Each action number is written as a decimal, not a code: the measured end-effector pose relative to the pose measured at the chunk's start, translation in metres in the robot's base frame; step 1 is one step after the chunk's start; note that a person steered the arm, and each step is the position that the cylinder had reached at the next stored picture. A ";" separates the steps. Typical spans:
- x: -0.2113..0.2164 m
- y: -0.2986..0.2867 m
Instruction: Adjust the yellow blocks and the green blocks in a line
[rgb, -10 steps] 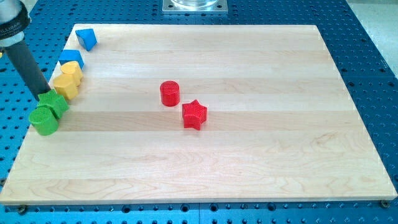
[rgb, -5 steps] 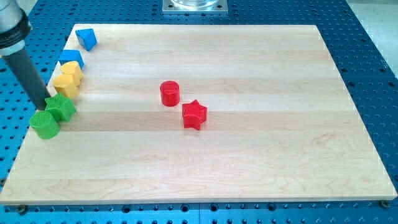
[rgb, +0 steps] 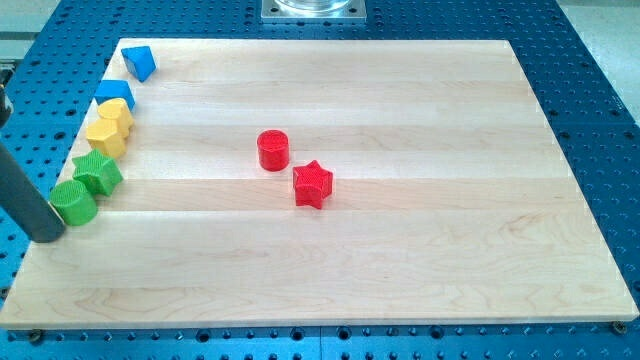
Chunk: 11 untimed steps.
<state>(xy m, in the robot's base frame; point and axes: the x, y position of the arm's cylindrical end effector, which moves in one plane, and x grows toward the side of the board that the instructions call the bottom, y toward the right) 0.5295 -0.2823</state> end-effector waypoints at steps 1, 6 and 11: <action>0.000 0.006; -0.011 0.008; 0.000 0.033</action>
<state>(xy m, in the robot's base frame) 0.5293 -0.2493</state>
